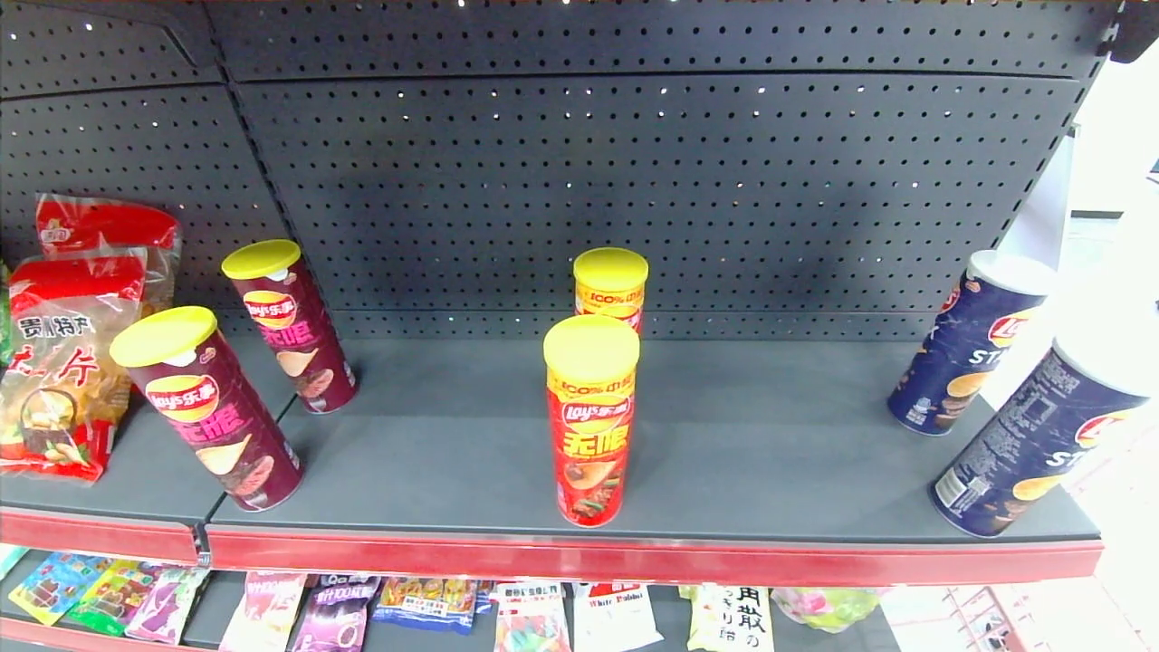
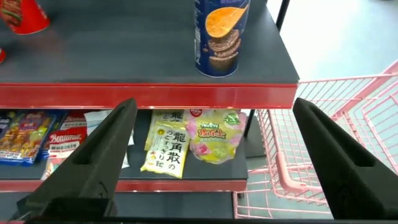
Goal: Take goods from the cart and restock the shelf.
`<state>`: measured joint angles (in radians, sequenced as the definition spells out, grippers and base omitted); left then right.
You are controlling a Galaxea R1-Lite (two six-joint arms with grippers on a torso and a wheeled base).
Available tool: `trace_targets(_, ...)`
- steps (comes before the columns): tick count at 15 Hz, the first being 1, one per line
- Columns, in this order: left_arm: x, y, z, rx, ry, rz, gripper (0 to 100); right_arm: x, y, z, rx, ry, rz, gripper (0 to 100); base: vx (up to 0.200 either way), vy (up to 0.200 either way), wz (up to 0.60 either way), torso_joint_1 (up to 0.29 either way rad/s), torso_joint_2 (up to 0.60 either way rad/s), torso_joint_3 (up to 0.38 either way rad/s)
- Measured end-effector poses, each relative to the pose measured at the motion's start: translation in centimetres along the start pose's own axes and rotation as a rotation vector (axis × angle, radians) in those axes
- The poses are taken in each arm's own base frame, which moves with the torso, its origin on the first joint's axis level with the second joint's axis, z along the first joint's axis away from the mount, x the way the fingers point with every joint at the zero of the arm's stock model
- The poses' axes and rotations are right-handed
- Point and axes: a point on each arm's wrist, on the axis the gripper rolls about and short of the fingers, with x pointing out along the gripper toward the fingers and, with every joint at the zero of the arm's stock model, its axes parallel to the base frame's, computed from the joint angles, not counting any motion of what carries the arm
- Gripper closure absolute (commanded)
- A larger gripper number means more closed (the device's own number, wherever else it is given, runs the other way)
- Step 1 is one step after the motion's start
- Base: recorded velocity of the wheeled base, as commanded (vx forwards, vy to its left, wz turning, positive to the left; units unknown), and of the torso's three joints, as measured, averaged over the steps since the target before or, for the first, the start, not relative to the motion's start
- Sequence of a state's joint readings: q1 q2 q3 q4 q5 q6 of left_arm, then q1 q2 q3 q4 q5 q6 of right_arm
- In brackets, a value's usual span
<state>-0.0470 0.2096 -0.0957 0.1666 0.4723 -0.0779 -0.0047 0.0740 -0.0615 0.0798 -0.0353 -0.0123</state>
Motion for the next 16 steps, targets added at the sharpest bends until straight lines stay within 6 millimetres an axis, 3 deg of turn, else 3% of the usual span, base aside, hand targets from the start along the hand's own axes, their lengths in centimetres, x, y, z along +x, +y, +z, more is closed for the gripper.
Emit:
trace_targets(3, -0.5, -0.2, -0.2, -0.054, -0.040, -0.004, 0, -0.1, 0.0, 0.0, -0.001, -0.012, 0.009, 0, 0.000, 0.000, 0.00, 0.000, 0.00, 0.000)
trace_targets(6, -1.1, -0.8, -0.6, -0.051, -0.142, -0.444, 0, -0.3, 0.1, -0.2, -0.011, -0.062, 0.043, 0, 0.000, 0.000, 0.00, 0.000, 0.00, 0.000)
trace_targets(7, -1.2, -0.8, -0.7, -0.007, -0.178, -0.509, 0, -0.3, 0.1, -0.2, -0.015, -0.091, 0.045, 0, 0.000, 0.000, 0.00, 0.000, 0.00, 0.000)
trace_targets(9, -1.3, -0.8, -1.0, 0.026, -0.216, -0.523, 0, -0.2, 0.1, -0.5, -0.021, -0.114, 0.068, 0, 0.000, 0.000, 0.00, 0.000, 0.00, 0.000)
trace_targets(13, -1.2, -0.4, -1.1, -0.028, -0.229, -0.376, 0, 0.0, 0.1, -1.0, 0.010, -0.092, 0.060, 0, 0.000, 0.000, 0.00, 0.000, 0.00, 0.000)
trace_targets(16, -1.0, -0.8, -1.4, 0.009, -0.254, -0.504, 0, 0.0, 0.1, -1.0, 0.010, -0.091, 0.052, 0, 0.000, 0.000, 0.00, 0.000, 0.00, 0.000)
